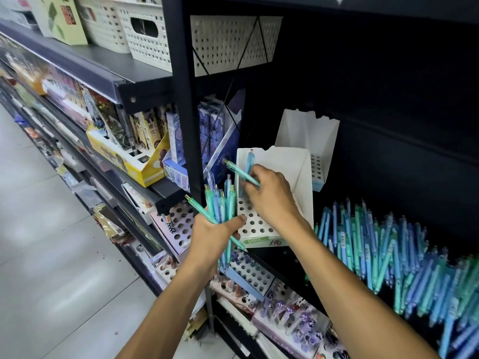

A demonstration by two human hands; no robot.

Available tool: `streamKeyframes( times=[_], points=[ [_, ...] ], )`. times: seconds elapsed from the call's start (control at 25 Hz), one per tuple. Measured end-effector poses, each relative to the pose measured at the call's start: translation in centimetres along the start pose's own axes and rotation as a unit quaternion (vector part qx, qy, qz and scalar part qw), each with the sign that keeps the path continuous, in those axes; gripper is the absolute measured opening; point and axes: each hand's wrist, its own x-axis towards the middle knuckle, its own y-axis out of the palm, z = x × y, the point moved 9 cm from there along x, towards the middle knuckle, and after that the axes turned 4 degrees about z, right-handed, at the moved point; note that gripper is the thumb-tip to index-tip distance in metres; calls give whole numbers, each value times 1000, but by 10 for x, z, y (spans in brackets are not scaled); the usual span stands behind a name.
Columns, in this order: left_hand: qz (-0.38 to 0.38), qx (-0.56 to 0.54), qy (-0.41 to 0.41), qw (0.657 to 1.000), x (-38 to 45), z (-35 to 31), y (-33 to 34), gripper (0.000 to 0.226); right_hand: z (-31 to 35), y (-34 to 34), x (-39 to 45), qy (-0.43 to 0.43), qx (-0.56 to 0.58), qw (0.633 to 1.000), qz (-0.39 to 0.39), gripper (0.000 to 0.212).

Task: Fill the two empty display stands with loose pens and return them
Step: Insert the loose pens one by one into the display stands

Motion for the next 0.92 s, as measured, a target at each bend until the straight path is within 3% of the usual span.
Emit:
streamKeyframes(
  times=[0.28, 0.36, 0.4, 0.48, 0.64, 0.84, 0.92],
  points=[
    [13, 1, 2, 1000, 4, 3, 2, 24, -1, 6, 3, 7, -17, 998, 55, 20],
    [15, -4, 0, 1000, 6, 5, 3, 22, 1, 8, 3, 4, -41, 997, 63, 13],
    [14, -9, -3, 1000, 6, 6, 3, 24, 1, 7, 1, 10, -21, 998, 63, 4],
    [10, -19, -13, 1000, 6, 7, 2, 27, -4, 2, -5, 36, 114, 992, 46, 10],
    [9, -25, -23, 999, 7, 8, 3, 26, -21, -24, -11, 51, 329, 941, -53, 21],
    [11, -26, -19, 999, 5, 7, 3, 24, -23, -14, -12, 34, 405, 913, -40, 22],
    [12, -27, -20, 999, 6, 7, 3, 23, -25, -8, -12, 35, 376, 925, -49, 23]
  ],
)
